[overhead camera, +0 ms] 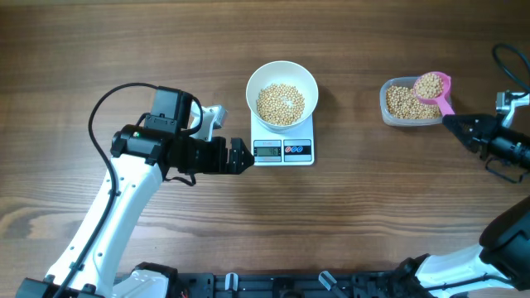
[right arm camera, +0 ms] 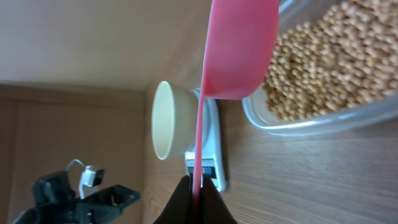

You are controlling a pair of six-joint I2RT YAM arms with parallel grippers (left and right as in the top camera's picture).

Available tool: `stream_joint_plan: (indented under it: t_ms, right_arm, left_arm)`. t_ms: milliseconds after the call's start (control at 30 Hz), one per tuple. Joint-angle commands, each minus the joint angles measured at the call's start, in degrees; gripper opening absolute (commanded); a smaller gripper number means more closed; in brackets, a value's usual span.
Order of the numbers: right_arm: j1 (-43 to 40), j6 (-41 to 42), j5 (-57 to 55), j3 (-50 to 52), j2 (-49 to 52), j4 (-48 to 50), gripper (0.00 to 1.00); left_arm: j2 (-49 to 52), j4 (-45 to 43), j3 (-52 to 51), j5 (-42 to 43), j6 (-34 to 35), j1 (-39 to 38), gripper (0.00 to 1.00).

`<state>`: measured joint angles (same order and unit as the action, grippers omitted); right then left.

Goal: Scoop item into bowl and weigh 150g on scale
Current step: 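Lift the filled scoop out of the container, then carry the scoop over the white bowl on the scale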

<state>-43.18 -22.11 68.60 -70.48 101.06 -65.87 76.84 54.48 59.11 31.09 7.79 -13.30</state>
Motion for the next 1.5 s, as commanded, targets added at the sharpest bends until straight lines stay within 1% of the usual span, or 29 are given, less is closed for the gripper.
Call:
stream_joint_plan:
  t_ms: [0,167,267,533,667,867,1067,1167,1233,1333,1400,1467]
  right_arm:
    - [-0.2,-2.1,7.0,0.5,0.9,-0.3,0.04]
    - [0.0,-2.1,9.7,0.5,0.9,-1.1,0.04]
    - [1.5,-1.9,11.8,0.5,0.9,-1.4,0.04]
    - [11.0,-1.2,20.4,0.5,0.9,-1.2,0.04]
    - [15.7,2.9,20.7,0.4,0.9,1.2,0.04]
    - [22.9,10.8,20.6,0.4,0.8,8.9,0.04]
    - [30.1,24.3,12.7,0.2,0.2,20.6,0.04]
    - [33.8,32.1,7.2,0.2,-1.9,28.7,0.04]
    - [35.7,35.9,2.6,0.2,-3.8,33.2,0.04]
    - [38.2,37.7,-4.8,0.2,-6.7,37.0,0.04]
    - [40.5,37.4,-11.8,0.2,-8.6,37.5,0.04]
    - [42.6,37.0,-16.5,0.2,-9.5,37.2,0.04]
  left_arm:
    - [0.1,0.0,0.0,-0.6,0.1,0.0,1.0]
    - [0.1,0.0,0.0,-0.6,0.1,0.0,1.0]
    - [0.1,0.0,0.0,-0.6,0.1,0.0,1.0]
    - [0.1,0.0,0.0,-0.6,0.1,0.0,1.0]
    - [0.1,0.0,0.0,-0.6,0.1,0.0,1.0]
    - [0.1,0.0,0.0,-0.6,0.1,0.0,1.0]
    - [0.1,0.0,0.0,-0.6,0.1,0.0,1.0]
    - [0.1,0.0,0.0,-0.6,0.1,0.0,1.0]
    - [0.1,0.0,0.0,-0.6,0.1,0.0,1.0]
    - [0.1,0.0,0.0,-0.6,0.1,0.0,1.0]
    - [0.1,0.0,0.0,-0.6,0.1,0.0,1.0]
    - [0.1,0.0,0.0,-0.6,0.1,0.0,1.0]
